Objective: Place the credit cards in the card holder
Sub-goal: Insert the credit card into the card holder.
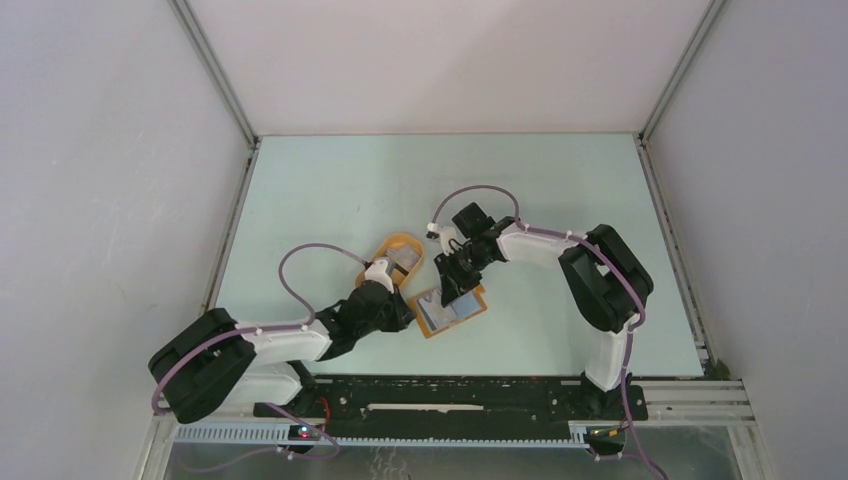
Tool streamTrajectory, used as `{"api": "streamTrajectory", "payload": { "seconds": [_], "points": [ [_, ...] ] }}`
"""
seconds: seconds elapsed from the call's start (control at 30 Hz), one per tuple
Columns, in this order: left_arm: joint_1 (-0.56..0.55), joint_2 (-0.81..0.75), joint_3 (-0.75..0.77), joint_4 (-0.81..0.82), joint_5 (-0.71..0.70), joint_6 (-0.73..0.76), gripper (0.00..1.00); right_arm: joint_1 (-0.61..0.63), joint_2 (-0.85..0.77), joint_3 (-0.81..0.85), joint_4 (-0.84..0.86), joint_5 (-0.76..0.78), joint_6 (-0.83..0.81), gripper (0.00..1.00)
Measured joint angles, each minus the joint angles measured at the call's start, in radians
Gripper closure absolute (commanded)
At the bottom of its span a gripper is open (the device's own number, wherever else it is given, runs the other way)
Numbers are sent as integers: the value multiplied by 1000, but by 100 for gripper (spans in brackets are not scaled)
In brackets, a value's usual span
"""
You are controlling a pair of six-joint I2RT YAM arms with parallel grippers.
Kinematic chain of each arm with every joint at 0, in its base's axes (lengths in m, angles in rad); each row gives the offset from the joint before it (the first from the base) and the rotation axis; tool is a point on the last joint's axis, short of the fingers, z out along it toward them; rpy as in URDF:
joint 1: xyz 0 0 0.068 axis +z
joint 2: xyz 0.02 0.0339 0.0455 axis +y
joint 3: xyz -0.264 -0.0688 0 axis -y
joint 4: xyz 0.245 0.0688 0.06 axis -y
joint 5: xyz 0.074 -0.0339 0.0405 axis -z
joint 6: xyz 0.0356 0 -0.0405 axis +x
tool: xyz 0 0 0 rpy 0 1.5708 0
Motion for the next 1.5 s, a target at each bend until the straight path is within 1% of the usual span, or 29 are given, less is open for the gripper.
{"api": "streamTrajectory", "payload": {
  "seconds": [0.33, 0.73, 1.13, 1.23, 1.33, 1.43, 1.5],
  "points": [
    [0, 24, 0, 35, 9, 0, 89, -13, 9, 12, -22, -21, -11, 64],
    [0, 43, 2, 60, 18, 0, 89, 17, 36, 36, -35, 0, -11, 64],
    [0, 69, 11, 84, 25, -1, 88, 2, 42, 36, -37, -110, -26, 65],
    [0, 62, 11, 76, 25, 2, 84, -13, 17, 36, -45, -126, -51, 64],
    [0, 24, 11, 25, 26, 23, 79, -36, -61, 36, -61, -130, -95, 65],
    [0, -37, 11, -51, 26, 50, 69, -56, -168, 36, -72, -126, -146, 64],
    [-1, -108, 11, -108, 26, 72, 61, -69, -245, 36, -77, -124, -187, 64]
  ]
}}
